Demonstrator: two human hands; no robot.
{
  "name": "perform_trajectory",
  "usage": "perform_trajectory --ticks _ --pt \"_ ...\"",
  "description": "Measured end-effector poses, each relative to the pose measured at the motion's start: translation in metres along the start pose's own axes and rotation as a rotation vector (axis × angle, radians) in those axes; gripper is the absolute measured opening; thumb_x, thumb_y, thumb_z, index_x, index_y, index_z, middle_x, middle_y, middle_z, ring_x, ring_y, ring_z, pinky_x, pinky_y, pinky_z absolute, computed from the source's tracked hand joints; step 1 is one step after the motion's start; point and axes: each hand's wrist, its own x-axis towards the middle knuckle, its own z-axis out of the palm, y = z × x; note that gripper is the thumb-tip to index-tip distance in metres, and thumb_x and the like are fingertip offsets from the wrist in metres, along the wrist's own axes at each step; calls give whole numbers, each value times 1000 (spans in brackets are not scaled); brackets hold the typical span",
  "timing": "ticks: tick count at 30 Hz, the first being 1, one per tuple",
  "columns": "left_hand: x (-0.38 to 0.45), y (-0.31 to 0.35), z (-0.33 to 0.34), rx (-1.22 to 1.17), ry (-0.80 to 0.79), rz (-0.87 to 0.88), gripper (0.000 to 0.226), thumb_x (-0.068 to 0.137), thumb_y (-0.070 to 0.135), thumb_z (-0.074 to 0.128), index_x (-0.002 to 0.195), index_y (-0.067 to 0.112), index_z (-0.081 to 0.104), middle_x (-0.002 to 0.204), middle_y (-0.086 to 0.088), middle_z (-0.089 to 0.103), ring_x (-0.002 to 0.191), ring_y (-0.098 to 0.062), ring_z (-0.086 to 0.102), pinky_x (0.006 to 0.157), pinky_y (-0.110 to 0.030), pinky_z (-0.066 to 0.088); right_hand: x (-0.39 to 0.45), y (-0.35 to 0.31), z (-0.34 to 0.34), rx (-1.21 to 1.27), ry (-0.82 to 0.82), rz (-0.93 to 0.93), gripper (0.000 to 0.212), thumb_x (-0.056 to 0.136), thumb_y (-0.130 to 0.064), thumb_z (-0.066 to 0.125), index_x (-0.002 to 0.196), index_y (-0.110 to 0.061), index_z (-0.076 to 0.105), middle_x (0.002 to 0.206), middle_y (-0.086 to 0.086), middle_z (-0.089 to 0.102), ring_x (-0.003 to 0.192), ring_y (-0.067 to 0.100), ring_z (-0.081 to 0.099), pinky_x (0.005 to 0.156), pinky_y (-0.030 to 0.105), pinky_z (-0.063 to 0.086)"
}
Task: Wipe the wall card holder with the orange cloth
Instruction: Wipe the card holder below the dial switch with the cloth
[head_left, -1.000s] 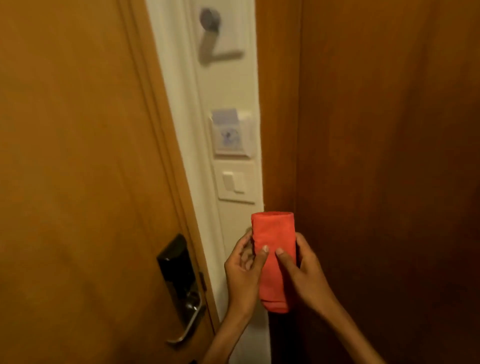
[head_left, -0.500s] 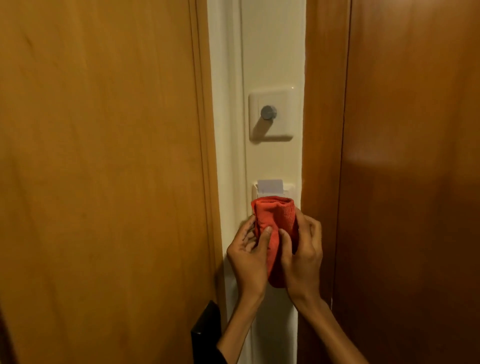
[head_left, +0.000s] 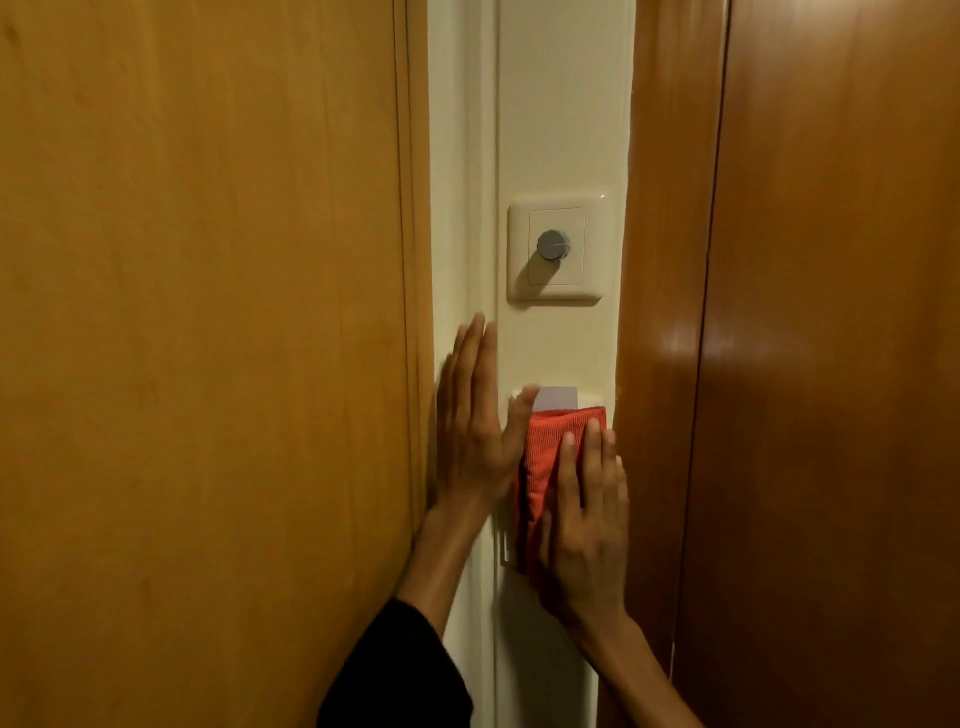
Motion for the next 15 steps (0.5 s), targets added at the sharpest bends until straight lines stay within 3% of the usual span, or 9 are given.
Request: perform_trajectory --ticks 2,4,8,11,15 --pt "34 -6 5 105 -16 72 71 106 55 29 163 17 11 173 -3 12 162 -20 13 130 -47 22 6 -2 1 -83 -28 -2 69 105 -46 26 160 -7 9 170 16 1 158 33 4 128 49 11" --pt "60 -10 11 178 -29 103 72 106 56 23 163 15 7 173 -7 10 162 -22 8 133 -44 12 10 -5 6 -175 -48 -26 74 104 -49 29 159 -5 8 169 20 2 158 36 4 129 49 6" --pt "83 -15 23 262 -63 184 70 107 53 20 163 13 4 173 -9 8 162 -24 6 132 -40 2 15 -6 14 -257 -38 -86 75 103 -46 37 159 -3 11 169 21 6 157 37 4 129 48 2" --pt "85 -22 28 265 -39 178 68 108 50 21 164 14 4 174 -8 7 163 -22 4 133 -40 0 -1 7 16 -331 -91 -287 69 102 -31 39 158 -2 12 169 19 2 157 37 3 129 49 -2" --pt "86 -27 29 292 -8 180 67 108 47 23 164 15 5 174 -5 5 163 -18 1 133 -39 -3 -21 26 10 -415 -127 -363 77 99 -37 42 158 -1 8 169 19 -4 158 35 -1 128 50 3"
